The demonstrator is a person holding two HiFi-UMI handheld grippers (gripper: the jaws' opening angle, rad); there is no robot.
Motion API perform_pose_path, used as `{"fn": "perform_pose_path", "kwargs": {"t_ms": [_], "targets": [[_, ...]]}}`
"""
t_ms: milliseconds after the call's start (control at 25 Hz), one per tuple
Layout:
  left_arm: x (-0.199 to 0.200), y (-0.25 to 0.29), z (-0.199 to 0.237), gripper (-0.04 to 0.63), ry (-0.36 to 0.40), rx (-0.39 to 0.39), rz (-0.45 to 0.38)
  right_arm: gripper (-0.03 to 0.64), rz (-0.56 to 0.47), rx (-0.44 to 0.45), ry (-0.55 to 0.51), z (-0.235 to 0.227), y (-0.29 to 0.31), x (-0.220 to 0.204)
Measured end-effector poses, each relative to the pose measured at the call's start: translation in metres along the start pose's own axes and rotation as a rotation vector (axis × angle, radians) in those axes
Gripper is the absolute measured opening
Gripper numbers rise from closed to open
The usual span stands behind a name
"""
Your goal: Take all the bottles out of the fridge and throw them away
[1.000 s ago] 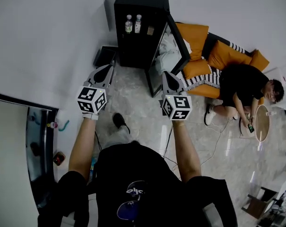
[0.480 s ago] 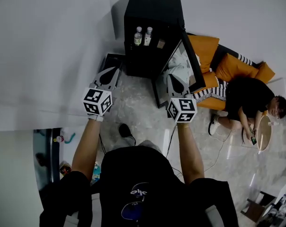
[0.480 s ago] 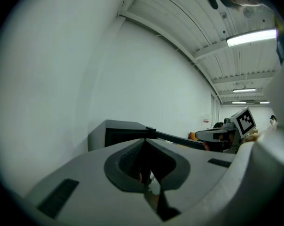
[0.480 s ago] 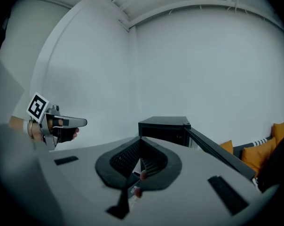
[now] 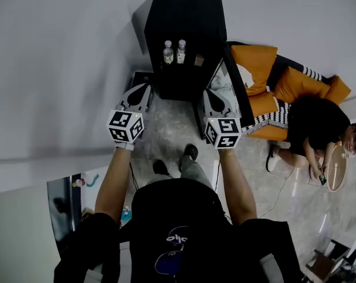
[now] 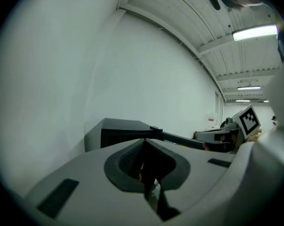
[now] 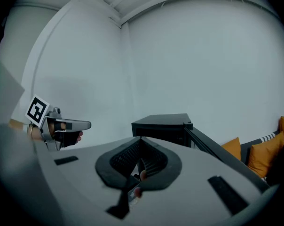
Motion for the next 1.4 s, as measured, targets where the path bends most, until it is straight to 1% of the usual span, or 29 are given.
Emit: {"fn": "perform_pose_path", "kwargs": {"t_ms": [200,320,520,640,800,960,1160,1400], "targets": [[0.001,0.041,-0.012,0.000,0.013,0.033,0.013,0.000,0.013,0.065,0.015,-0.024,0.020,-0.004],[0.001,0.058,-0.016,0.000,0.017,0.055,0.008,0.000,0.018,0.099,0.018,-0.036,0.036,-0.007],[-0.003,0.069,-0.020,0.000,0.013,0.088,0.015,0.000,0.027,0.132,0.030,-0.047,0.051,-0.011],[-0.003,0.074,-0.015,0.000,0.013,0.091,0.019,0.000,0.024,0.138,0.031,-0.051,0.061,-0.010],[-0.003,0.085,-0.004,0.000,0.012,0.077,0.018,0.000,0.031,0.130,0.026,-0.054,0.077,-0.011],[0.000,0.095,0.014,0.000,0.021,0.045,0.012,0.001,0.032,0.106,0.018,-0.051,0.093,-0.010],[-0.001,0.103,0.049,0.000,0.045,-0.014,0.021,0.000,0.025,0.059,0.014,-0.035,0.126,-0.013],[-0.010,0.102,0.093,0.000,0.057,-0.061,0.038,0.000,0.014,0.000,0.025,-0.011,0.169,-0.018]]}}
Point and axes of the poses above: the fingertips, and each gripper's own axes: y forward along the fingers, z to its left, x out of its top, the point moved 7 cm from there along -y, backward along the fingers, and after that the axes turned 4 degrees about x, right-handed, at the moved point
